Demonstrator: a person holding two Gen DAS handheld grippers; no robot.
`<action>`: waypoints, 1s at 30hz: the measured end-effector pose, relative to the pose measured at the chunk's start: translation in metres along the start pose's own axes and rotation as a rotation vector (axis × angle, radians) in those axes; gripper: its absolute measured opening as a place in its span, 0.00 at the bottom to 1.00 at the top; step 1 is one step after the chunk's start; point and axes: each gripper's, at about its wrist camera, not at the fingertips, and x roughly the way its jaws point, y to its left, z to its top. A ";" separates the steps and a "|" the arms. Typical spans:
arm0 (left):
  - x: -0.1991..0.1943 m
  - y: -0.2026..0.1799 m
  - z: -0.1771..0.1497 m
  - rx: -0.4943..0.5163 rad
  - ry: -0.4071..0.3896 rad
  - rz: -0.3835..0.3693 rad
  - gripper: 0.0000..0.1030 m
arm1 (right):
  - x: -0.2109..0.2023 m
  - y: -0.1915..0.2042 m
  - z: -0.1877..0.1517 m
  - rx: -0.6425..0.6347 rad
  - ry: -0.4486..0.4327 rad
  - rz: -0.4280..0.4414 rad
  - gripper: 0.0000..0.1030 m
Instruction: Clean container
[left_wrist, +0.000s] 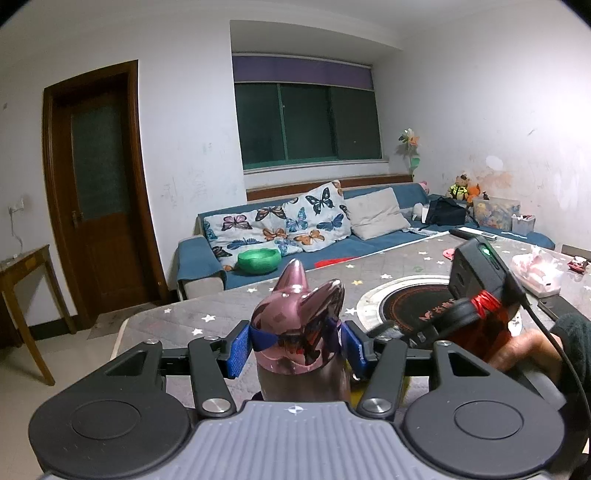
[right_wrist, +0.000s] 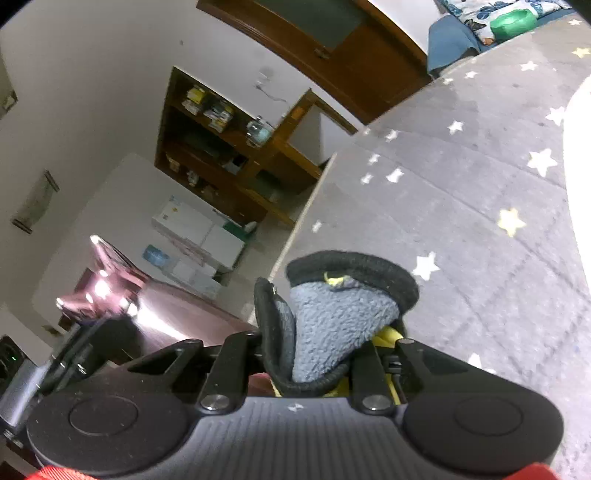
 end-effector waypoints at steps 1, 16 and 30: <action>0.001 0.001 0.000 -0.006 0.001 0.002 0.55 | -0.005 0.000 -0.004 -0.012 0.006 -0.014 0.17; 0.005 0.002 0.002 -0.056 0.010 0.037 0.56 | -0.051 0.056 -0.024 -0.236 -0.024 0.042 0.17; 0.014 -0.017 -0.001 -0.172 0.040 0.230 0.60 | -0.033 0.064 -0.062 -0.387 0.068 -0.125 0.17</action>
